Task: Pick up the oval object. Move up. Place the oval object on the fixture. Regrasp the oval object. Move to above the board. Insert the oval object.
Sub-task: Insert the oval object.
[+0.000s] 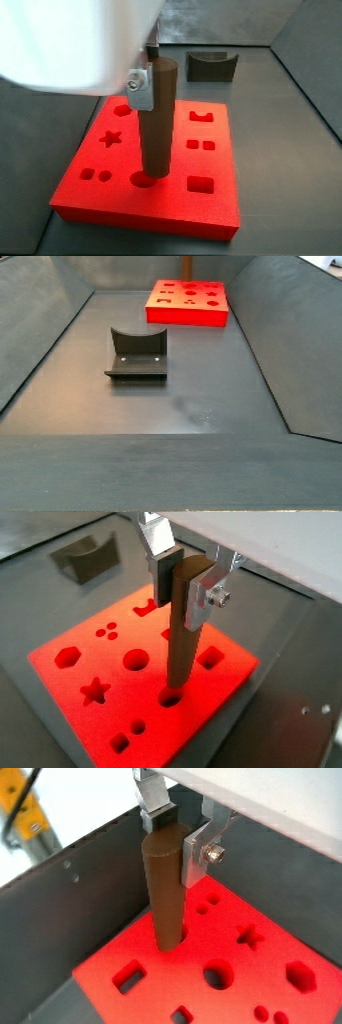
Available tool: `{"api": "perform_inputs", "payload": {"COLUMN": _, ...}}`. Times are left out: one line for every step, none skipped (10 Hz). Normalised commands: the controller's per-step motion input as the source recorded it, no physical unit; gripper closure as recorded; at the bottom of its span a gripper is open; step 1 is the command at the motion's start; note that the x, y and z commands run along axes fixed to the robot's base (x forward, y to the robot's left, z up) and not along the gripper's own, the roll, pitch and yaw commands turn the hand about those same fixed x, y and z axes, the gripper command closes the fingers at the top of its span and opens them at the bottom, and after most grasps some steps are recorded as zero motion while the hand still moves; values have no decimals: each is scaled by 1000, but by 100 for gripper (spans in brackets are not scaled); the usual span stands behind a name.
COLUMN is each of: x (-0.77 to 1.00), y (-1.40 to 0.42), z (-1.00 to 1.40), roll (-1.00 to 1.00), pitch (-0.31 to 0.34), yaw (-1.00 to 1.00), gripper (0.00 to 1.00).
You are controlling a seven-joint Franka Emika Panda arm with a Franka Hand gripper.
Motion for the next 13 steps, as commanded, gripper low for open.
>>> {"api": "perform_inputs", "payload": {"x": 123, "y": 0, "z": 0, "roll": 0, "pitch": 0, "yaw": -140, "gripper": 100}}
{"api": "perform_inputs", "payload": {"x": 0, "y": 0, "z": -43, "roll": 0, "pitch": 0, "yaw": 0, "gripper": 100}}
{"api": "perform_inputs", "payload": {"x": -29, "y": 0, "z": -280, "roll": 0, "pitch": -10, "yaw": 0, "gripper": 100}}
{"api": "perform_inputs", "payload": {"x": -89, "y": 0, "z": -349, "roll": -14, "pitch": -23, "yaw": 0, "gripper": 100}}
{"api": "perform_inputs", "payload": {"x": -100, "y": -91, "z": -354, "roll": 0, "pitch": -41, "yaw": 0, "gripper": 100}}
{"api": "perform_inputs", "payload": {"x": -34, "y": -154, "z": -223, "roll": 0, "pitch": -26, "yaw": 0, "gripper": 100}}
{"api": "perform_inputs", "payload": {"x": -51, "y": -89, "z": -80, "roll": 0, "pitch": -26, "yaw": 0, "gripper": 100}}
{"api": "perform_inputs", "payload": {"x": -91, "y": 0, "z": -54, "roll": 0, "pitch": -20, "yaw": 0, "gripper": 100}}
{"api": "perform_inputs", "payload": {"x": -74, "y": 29, "z": -103, "roll": 0, "pitch": 0, "yaw": 0, "gripper": 100}}
{"api": "perform_inputs", "payload": {"x": -71, "y": 54, "z": -143, "roll": 0, "pitch": 0, "yaw": 0, "gripper": 100}}
{"api": "perform_inputs", "payload": {"x": -34, "y": 0, "z": -80, "roll": 0, "pitch": 0, "yaw": 0, "gripper": 100}}
{"api": "perform_inputs", "payload": {"x": -31, "y": 0, "z": -83, "roll": 0, "pitch": 0, "yaw": 0, "gripper": 100}}
{"api": "perform_inputs", "payload": {"x": -51, "y": 0, "z": -77, "roll": 0, "pitch": 0, "yaw": 0, "gripper": 100}}
